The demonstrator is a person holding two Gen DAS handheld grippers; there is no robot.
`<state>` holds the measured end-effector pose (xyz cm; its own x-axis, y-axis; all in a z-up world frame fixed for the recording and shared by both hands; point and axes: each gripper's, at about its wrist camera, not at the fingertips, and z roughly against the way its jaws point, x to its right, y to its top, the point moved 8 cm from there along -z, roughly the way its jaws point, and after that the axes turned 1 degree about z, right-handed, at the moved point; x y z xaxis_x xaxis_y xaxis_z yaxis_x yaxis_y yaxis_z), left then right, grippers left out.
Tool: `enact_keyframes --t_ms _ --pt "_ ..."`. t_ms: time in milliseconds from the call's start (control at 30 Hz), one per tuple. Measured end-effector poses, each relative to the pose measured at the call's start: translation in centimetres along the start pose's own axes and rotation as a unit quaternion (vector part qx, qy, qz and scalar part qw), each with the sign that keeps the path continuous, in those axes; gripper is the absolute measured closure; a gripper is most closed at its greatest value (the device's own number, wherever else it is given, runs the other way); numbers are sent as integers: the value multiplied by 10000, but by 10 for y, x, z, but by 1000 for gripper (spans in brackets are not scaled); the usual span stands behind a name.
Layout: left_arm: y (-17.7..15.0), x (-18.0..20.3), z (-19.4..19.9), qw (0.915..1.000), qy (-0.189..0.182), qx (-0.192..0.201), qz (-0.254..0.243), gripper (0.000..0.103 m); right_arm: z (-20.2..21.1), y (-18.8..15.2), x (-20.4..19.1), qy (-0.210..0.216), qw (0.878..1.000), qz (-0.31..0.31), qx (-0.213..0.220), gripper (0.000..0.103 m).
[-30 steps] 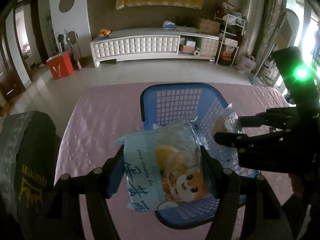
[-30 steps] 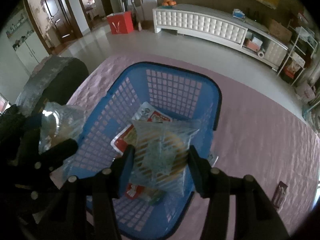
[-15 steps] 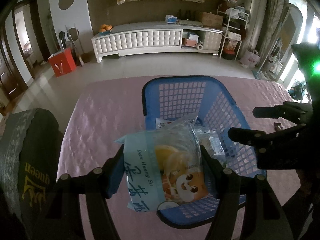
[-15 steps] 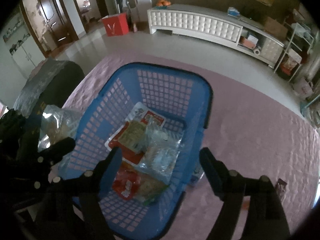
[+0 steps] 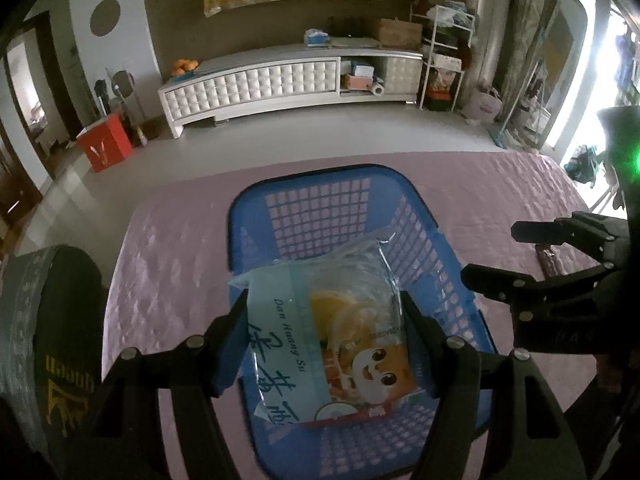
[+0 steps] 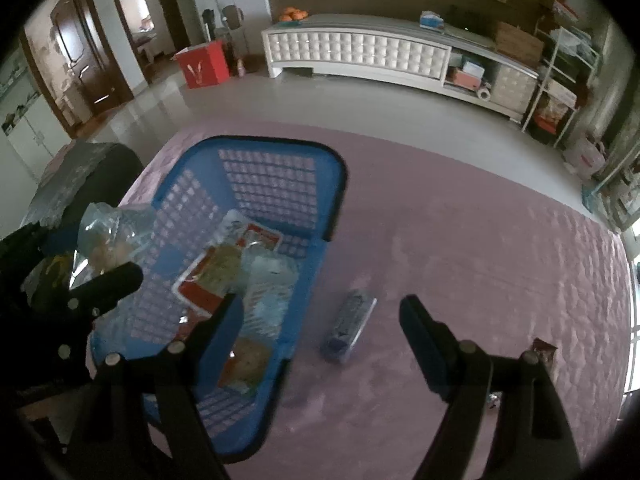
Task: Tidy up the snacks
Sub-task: 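Release the cookie pack into the basket with the right gripper while the left holds the pastry pack, then open the left gripper to drop the cartoon pastry pack into the basket, then move both open grippers toward the brown wrapper and orange stick snack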
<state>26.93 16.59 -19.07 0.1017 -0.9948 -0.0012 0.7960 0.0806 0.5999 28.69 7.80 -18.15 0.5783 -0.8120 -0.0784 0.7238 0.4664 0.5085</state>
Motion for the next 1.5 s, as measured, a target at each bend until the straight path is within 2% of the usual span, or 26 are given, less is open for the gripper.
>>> enact_keyframes --t_ms 300,433,600,867,1200,1500 --pt "36 11 -41 9999 -123 -91 -38 35 -16 4 33 -130 9998 -113 22 20" --pt "42 20 -51 9995 -175 -148 -235 22 -9 11 48 -169 9995 -234 146 20" --pt "41 24 -39 9996 -195 -44 -186 21 9 12 58 -196 9987 -341 315 20" --pt "33 42 4 9992 -207 155 -303 21 40 2 61 -166 9979 -445 434 20" --pt "23 81 47 9979 -389 338 -381 21 95 -20 74 -297 9956 -560 691 20" --pt "14 129 55 9962 -536 339 -592 21 119 -50 109 -451 9933 -758 742 19"
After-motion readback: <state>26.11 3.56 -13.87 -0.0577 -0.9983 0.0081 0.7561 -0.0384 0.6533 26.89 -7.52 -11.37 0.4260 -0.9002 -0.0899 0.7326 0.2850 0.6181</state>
